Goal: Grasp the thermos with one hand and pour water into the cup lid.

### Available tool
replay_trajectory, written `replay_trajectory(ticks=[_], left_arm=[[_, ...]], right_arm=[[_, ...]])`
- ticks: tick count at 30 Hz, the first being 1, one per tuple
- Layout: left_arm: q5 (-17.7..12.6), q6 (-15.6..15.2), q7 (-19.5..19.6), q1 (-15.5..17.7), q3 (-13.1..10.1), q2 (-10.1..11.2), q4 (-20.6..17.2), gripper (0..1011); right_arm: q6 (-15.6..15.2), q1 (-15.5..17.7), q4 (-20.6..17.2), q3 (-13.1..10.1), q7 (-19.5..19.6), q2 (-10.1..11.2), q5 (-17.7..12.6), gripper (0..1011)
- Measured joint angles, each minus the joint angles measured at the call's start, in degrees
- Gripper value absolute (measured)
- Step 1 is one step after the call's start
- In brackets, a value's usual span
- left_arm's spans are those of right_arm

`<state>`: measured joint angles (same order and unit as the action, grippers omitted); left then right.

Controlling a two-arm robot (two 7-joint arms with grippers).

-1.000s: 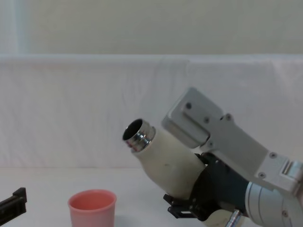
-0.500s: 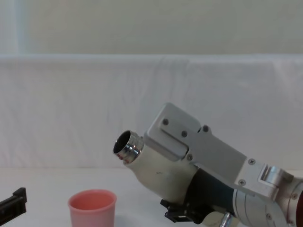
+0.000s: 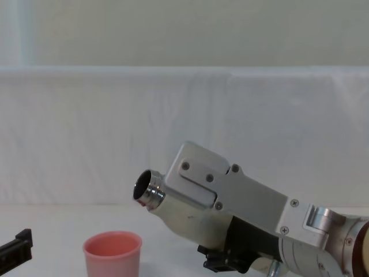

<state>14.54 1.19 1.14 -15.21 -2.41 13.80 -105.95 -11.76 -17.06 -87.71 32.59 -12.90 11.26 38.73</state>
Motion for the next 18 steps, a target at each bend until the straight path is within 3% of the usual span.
replay_trajectory(ticks=[18], left_arm=[[0.0,0.0,0.0,0.0,0.0,0.0,0.0,1001]], right_arm=[[-0.1,-1.4,1.3,0.6,-1.0,-0.5,3.4,957]])
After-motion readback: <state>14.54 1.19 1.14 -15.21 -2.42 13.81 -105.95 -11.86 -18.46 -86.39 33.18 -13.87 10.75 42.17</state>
